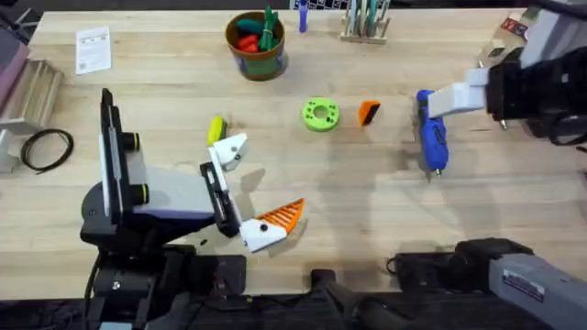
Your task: Pick up the gripper from the table and insert it into the empty holder that is missing its gripper. Then pick up a screw, insert it into the mounting hole, and use the screwdriver to tighten it. Finally, clean up the table by picking up the vegetable and placing it into the bucket.
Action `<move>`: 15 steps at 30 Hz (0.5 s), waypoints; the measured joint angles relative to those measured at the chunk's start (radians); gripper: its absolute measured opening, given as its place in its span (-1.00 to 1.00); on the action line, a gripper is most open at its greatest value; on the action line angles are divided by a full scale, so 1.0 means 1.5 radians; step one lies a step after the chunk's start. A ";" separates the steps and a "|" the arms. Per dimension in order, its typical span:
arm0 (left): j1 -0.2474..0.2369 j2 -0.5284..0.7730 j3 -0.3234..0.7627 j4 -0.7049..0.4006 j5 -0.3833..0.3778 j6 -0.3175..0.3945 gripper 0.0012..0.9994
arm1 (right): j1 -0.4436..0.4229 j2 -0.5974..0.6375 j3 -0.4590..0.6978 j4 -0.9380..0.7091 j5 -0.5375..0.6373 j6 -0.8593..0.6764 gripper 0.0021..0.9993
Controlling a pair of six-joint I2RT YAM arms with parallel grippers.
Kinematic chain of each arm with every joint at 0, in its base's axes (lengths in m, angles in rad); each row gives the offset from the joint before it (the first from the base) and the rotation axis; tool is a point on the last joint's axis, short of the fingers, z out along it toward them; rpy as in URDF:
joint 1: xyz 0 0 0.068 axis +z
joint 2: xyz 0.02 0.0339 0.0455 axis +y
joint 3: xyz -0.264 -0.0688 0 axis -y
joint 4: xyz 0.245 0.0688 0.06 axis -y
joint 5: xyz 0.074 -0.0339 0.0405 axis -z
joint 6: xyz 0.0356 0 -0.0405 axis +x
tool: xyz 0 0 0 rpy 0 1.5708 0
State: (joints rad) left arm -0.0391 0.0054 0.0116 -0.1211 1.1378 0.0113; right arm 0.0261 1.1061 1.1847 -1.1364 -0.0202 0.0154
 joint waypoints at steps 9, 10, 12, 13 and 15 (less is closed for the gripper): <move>0.000 0.000 0.000 0.000 0.000 0.000 0.97 | 0.126 0.023 0.048 -0.020 -0.002 0.047 0.99; 0.000 0.000 0.000 0.000 0.000 0.000 0.97 | 0.136 0.035 0.060 -0.030 -0.002 0.051 0.99; 0.000 0.000 0.000 0.000 0.000 0.000 0.97 | 0.150 0.064 0.085 -0.047 -0.002 0.058 0.98; 0.000 0.000 0.000 0.000 0.000 0.000 0.97 | 0.155 0.080 0.098 -0.053 -0.002 0.061 0.98; 0.000 0.000 0.000 0.000 0.000 0.000 0.97 | 0.163 0.110 0.117 -0.055 -0.002 0.065 0.98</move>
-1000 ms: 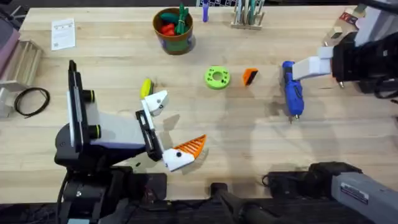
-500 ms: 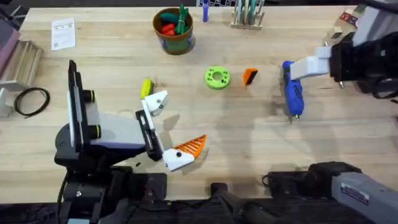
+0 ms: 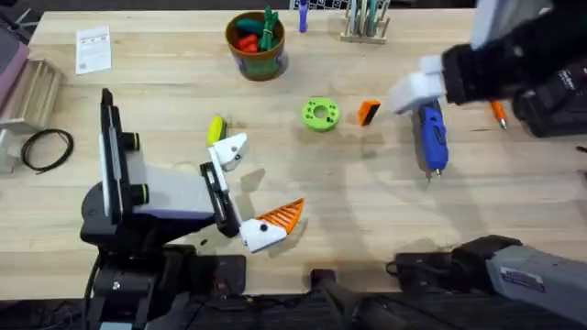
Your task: Pick up the gripper from the table and insert it into the empty holder that is missing its gripper. Then pick up a screw, insert it into the mounting hole, and use the screwdriver to tighten it. Finally, clean up the table by picking up the vegetable and placing it into the bucket.
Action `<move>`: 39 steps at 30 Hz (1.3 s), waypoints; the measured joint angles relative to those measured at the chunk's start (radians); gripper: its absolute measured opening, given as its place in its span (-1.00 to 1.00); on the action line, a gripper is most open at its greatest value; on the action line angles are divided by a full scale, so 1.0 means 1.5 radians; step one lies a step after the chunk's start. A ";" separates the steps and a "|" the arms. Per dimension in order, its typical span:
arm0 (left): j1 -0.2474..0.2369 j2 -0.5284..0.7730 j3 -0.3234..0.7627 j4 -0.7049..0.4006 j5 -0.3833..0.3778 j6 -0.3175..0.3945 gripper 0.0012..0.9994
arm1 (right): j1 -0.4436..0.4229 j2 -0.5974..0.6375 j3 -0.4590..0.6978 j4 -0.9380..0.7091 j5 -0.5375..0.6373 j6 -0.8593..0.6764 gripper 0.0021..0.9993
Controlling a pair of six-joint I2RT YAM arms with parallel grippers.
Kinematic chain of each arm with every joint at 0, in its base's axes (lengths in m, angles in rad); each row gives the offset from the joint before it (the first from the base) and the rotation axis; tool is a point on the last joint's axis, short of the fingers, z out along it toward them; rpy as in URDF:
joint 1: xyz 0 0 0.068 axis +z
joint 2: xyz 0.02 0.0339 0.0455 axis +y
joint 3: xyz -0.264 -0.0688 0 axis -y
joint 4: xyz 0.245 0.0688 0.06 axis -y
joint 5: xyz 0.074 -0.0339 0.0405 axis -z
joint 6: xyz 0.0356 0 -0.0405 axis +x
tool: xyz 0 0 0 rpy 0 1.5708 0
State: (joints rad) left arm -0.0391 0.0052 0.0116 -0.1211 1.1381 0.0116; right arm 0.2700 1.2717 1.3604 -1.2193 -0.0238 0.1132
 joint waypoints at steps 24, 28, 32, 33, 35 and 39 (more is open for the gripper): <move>0.000 0.000 0.000 0.000 0.000 0.000 0.97 | 0.006 0.230 0.013 0.103 0.000 0.032 0.98; 0.000 0.000 0.000 0.000 0.000 0.000 0.97 | 0.006 0.250 0.013 0.127 0.000 0.032 0.98; 0.000 0.000 0.000 0.000 0.000 0.000 0.97 | 0.006 0.259 0.013 0.140 0.000 0.029 0.98; 0.000 0.000 0.000 0.000 0.000 0.000 0.97 | 0.006 0.260 0.013 0.143 0.000 0.029 0.99; 0.000 0.000 0.000 0.000 0.000 0.000 0.97 | 0.006 0.264 0.013 0.150 0.000 0.028 0.98; 0.000 0.000 0.000 0.000 0.000 0.000 0.97 | 0.006 0.282 0.013 0.155 0.000 0.021 0.98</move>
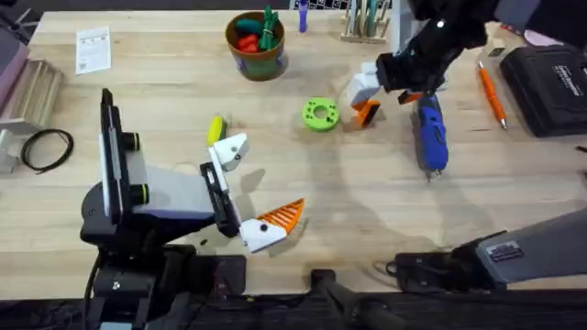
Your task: Pick up the gripper from the table and insert it into the empty holder that is missing its gripper. Then pick up a screw, insert it into the mounting hole, and use the screwdriver to tighten it. Finally, clean up the table by picking up the vegetable and placing it into the bucket.
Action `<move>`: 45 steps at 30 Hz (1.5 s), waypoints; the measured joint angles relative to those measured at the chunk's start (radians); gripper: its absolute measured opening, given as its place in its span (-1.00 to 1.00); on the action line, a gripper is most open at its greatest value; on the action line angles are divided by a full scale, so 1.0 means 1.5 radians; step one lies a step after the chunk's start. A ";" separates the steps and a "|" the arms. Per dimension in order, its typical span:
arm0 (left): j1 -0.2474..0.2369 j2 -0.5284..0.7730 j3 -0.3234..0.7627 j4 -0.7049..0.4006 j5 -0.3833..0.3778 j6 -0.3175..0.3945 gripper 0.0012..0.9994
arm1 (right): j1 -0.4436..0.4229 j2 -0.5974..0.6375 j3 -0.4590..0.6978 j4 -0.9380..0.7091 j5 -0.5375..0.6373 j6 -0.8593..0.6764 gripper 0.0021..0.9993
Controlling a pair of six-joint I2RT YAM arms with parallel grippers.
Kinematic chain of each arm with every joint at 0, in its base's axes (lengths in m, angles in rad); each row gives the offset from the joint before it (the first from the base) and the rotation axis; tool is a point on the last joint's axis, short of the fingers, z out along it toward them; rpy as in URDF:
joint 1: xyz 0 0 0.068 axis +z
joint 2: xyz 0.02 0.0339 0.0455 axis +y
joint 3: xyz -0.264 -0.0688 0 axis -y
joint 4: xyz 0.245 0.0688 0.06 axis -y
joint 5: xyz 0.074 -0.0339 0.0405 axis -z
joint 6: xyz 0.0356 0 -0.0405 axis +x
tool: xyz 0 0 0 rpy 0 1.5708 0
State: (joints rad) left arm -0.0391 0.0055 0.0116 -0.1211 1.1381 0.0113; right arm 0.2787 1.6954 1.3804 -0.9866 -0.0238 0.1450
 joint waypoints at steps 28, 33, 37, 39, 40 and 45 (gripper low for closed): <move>0.000 0.000 0.000 0.000 0.000 0.000 0.97 | 0.050 0.040 0.000 0.030 0.036 -0.006 0.71; 0.000 0.000 0.000 0.000 0.000 0.000 0.97 | 0.045 0.040 0.000 0.031 0.041 0.006 0.71; 0.000 0.000 0.000 0.000 0.000 0.000 0.97 | 0.031 0.040 0.000 0.028 0.041 0.020 0.71; 0.000 0.000 0.000 0.000 0.000 0.000 0.97 | 0.026 0.040 0.000 0.027 0.041 0.023 0.71; 0.000 0.000 0.000 0.000 0.000 0.000 0.97 | 0.023 0.040 0.000 0.027 0.041 0.024 0.71; 0.000 0.000 0.000 0.000 0.000 0.000 0.97 | 0.024 0.040 0.000 0.026 0.041 0.028 0.71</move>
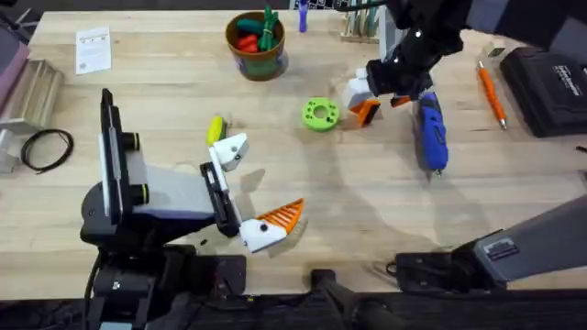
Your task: Pick up the gripper from the table and insert it into the empty holder that is missing its gripper. Then pick up a screw, insert it into the mounting hole, and use the screwdriver to tighten it. Finally, clean up the table by picking up the vegetable and placing it into the bucket.
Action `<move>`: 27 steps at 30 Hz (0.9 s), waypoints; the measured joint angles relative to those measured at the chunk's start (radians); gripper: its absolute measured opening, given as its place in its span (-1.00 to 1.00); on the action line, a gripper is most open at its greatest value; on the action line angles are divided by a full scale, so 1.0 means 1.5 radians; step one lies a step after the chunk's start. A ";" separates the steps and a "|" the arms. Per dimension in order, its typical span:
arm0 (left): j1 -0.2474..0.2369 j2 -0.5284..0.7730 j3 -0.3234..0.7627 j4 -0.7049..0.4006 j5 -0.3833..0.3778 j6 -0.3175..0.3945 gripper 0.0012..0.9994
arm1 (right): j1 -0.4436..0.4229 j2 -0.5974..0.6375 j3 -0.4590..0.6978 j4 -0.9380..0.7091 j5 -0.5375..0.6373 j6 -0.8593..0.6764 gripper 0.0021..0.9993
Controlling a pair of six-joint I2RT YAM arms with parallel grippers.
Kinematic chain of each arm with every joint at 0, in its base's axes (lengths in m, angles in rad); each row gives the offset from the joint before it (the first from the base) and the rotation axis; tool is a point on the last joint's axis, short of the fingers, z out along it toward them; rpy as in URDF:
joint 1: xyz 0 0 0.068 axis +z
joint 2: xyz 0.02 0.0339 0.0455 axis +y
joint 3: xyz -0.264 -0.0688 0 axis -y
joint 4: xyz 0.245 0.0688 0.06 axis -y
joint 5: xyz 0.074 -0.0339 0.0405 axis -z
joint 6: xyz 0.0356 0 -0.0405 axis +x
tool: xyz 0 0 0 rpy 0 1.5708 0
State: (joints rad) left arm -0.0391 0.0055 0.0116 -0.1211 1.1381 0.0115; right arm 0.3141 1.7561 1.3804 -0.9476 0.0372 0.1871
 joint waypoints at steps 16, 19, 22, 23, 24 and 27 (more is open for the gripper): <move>0.000 0.000 0.000 0.000 0.000 0.000 0.97 | 0.012 0.000 0.000 -0.001 0.000 0.005 -0.45; 0.000 0.000 0.000 0.000 0.000 0.000 0.97 | 0.012 0.000 0.000 -0.001 0.000 0.005 -0.76; 0.000 0.000 0.000 0.000 0.000 0.000 0.97 | 0.012 0.000 0.000 -0.001 0.000 0.005 -0.98; 0.000 0.000 0.000 0.000 0.000 0.000 0.97 | 0.011 0.000 0.000 -0.001 0.000 0.005 -0.98; 0.000 0.000 0.000 0.000 0.000 0.000 0.97 | 0.011 0.000 0.000 -0.001 0.000 0.005 -0.98; 0.000 0.000 0.000 0.000 0.000 0.000 0.97 | 0.011 0.000 0.000 -0.001 0.000 0.005 -0.98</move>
State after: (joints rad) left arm -0.0391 0.0055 0.0116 -0.1211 1.1384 0.0116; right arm 0.3313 1.7561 1.3808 -0.9493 0.0372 0.1947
